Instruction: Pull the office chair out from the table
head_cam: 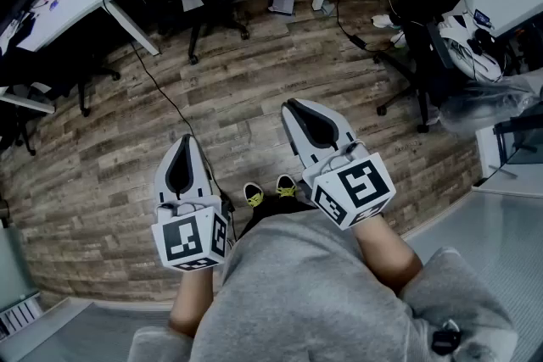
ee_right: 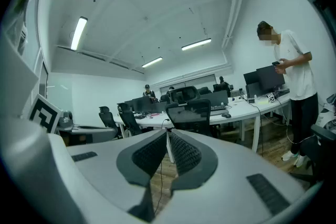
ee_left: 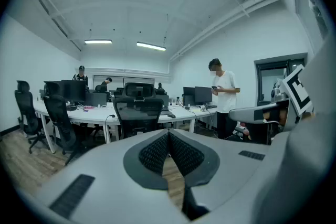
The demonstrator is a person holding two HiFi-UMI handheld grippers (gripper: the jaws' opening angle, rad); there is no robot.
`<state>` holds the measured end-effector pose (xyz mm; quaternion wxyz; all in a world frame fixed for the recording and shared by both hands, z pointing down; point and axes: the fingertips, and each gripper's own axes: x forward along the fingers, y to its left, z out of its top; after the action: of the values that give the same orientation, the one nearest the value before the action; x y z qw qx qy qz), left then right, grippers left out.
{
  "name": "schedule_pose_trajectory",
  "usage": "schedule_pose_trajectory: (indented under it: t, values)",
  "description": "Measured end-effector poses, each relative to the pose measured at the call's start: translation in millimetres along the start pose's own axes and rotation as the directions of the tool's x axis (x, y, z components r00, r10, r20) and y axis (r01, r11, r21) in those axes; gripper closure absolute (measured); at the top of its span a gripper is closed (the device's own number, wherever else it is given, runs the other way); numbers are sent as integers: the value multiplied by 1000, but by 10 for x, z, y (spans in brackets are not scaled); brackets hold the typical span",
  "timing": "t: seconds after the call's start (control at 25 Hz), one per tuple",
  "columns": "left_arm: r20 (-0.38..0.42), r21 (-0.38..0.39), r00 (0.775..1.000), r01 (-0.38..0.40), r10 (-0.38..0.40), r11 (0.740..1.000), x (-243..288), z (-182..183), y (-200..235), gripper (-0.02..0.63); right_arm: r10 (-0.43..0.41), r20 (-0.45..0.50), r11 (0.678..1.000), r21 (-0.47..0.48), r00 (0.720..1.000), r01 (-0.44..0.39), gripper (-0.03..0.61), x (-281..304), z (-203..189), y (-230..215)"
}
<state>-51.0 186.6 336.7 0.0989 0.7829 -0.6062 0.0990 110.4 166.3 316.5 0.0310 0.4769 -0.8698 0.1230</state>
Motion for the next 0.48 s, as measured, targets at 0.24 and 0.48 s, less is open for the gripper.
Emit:
schedule_pose_trajectory:
  t: [0.24,0.48]
  values:
    - [-4,-8,1000,18,-18,1000,-64,-27,13,603,-17,-8,999,40,1000,17,531,-41,-54,33]
    - [-4,-17,1000,24,-24,1000,-92,-54,97,603,-45,-6,996,80,999,46,532,-30,-55,15]
